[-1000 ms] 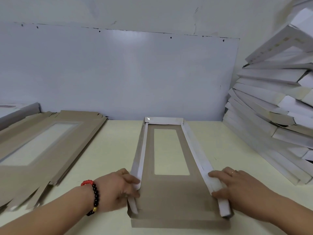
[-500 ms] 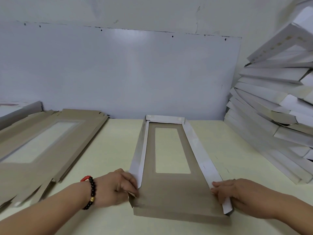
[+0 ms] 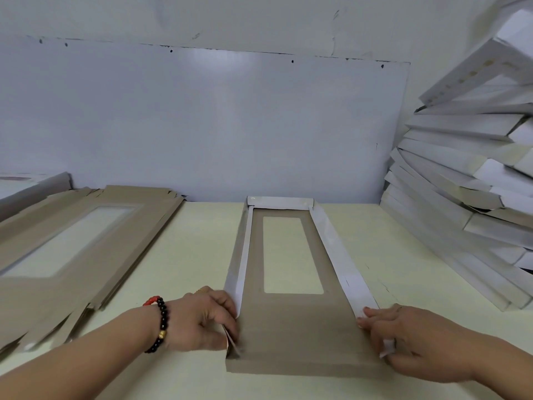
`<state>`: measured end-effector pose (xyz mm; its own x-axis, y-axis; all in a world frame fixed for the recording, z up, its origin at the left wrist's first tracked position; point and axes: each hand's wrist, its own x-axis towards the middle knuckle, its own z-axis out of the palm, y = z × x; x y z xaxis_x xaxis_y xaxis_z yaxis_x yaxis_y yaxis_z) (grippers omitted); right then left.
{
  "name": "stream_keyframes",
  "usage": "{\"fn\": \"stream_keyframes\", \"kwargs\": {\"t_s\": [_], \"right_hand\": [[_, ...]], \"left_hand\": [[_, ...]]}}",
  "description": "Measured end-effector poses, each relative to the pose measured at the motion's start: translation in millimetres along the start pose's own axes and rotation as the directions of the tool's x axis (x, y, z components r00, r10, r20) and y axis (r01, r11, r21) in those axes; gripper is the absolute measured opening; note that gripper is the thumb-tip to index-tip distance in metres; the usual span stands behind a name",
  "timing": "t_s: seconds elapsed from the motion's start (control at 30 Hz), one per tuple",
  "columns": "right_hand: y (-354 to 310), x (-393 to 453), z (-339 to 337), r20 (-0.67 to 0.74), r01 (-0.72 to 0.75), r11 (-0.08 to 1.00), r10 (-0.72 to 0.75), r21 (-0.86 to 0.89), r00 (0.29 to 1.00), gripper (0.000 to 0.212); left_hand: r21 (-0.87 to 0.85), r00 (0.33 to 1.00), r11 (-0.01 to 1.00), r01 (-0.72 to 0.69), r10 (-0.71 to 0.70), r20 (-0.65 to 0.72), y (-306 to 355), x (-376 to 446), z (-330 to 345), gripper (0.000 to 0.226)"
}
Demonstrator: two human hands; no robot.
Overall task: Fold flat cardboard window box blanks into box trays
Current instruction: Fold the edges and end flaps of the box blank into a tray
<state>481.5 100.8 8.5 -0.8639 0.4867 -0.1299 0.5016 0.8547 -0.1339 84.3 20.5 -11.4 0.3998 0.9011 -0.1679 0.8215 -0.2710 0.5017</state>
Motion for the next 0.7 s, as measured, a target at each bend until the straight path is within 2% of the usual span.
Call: {"fn": "stream_keyframes", "kwargs": {"t_s": [0.13, 0.27, 0.37, 0.47, 0.6, 0.63, 0.7], "right_hand": [[-2.9, 0.3, 2.9, 0.009, -0.055, 0.998, 0.055, -0.033, 0.998, 0.027], [-10.4, -2.6, 4.4, -0.016, -0.190, 0.977, 0.189, -0.093, 0.982, 0.061], [-18.9, 5.7, 5.7, -0.054, -0.219, 0.963, 0.213, -0.158, 0.976, 0.066], [-24.8, 14.4, 9.7, -0.074, -0.262, 0.950, 0.253, -0.171, 0.965, 0.051], [-19.8, 11.6, 7.5, -0.054, -0.268, 0.953, 0.263, -0.143, 0.963, 0.063], [-18.5, 10.1, 7.1, -0.056, -0.277, 0.951, 0.272, -0.137, 0.961, 0.066], [-19.7, 9.3, 7.4, -0.063, -0.269, 0.951, 0.262, -0.155, 0.963, 0.061]], "left_hand": [[-0.040, 0.999, 0.999, -0.030, 0.031, 0.023, -2.6, 1.0, -1.7, 0.020], [-0.047, 1.000, 0.999, -0.026, 0.026, 0.012, -3.0, 3.4, -2.7, 0.016], [-0.024, 0.999, 1.000, 0.003, -0.004, -0.033, -1.5, 6.5, -0.7, 0.013], [0.054, 0.991, 0.998, 0.010, -0.003, -0.134, 0.5, 10.2, 6.5, 0.029], [0.118, 0.951, 0.988, 0.102, -0.062, -0.303, 10.9, 14.0, 13.4, 0.082], [0.143, 0.939, 0.981, 0.131, -0.077, -0.334, 12.8, 17.3, 15.8, 0.084], [0.221, 0.926, 0.959, 0.178, -0.088, -0.367, 16.4, 25.8, 25.5, 0.067]]}}
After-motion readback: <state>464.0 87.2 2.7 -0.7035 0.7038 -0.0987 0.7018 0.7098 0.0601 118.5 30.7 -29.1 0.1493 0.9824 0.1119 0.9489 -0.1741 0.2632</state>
